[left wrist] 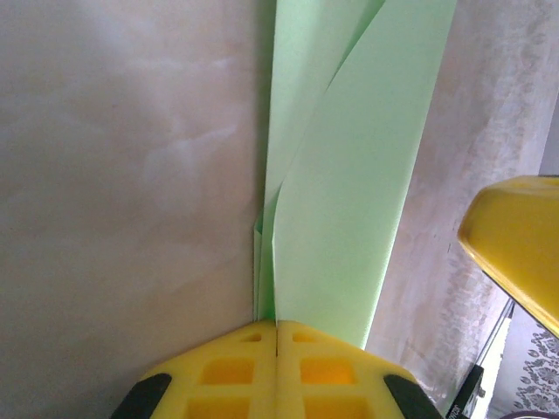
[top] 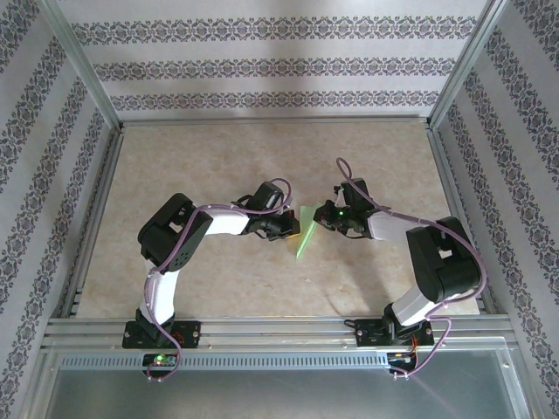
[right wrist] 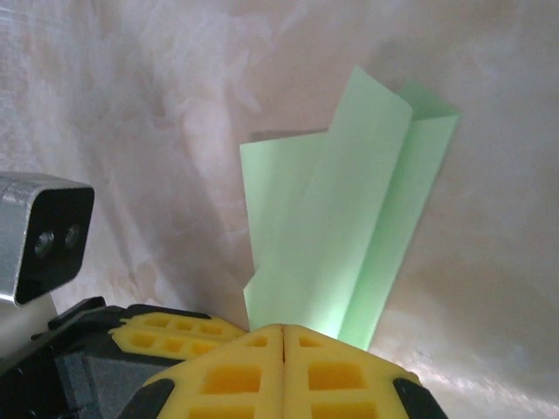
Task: Fold a paper plane with a square sheet of paper (fold left side to right side)
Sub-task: Fold the wing for the fifth time at the center of the table.
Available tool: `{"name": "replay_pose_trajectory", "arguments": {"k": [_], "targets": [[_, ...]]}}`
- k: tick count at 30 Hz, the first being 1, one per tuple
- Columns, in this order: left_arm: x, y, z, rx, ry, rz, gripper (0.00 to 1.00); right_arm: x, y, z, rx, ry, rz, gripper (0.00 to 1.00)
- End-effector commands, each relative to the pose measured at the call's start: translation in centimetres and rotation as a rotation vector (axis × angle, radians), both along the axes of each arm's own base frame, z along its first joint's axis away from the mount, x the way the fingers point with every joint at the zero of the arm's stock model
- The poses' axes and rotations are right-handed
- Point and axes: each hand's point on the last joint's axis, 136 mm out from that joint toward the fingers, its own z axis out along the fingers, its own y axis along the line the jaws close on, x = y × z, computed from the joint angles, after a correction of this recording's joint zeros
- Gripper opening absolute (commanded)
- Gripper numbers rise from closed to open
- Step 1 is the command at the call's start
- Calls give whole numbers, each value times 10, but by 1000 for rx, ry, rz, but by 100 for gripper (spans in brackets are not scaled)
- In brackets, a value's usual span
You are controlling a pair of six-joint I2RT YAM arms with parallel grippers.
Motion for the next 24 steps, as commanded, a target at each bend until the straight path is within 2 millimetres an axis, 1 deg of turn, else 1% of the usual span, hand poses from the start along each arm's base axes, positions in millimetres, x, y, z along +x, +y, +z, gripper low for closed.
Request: {"name": "replay_pose_trajectory", "arguments": {"k": [1, 7, 15, 24], "targets": [[-4, 18, -36, 138, 29, 29, 4, 5, 11, 3, 13, -4, 45, 3], [-4, 21, -38, 154, 37, 37, 3, 3, 14, -9, -2, 26, 56, 2], [-6, 26, -42, 190, 54, 47, 1, -5, 9, -26, -41, 57, 50, 3], [-8, 30, -47, 213, 74, 55, 0, -9, 4, -40, -71, 84, 50, 3]]}}
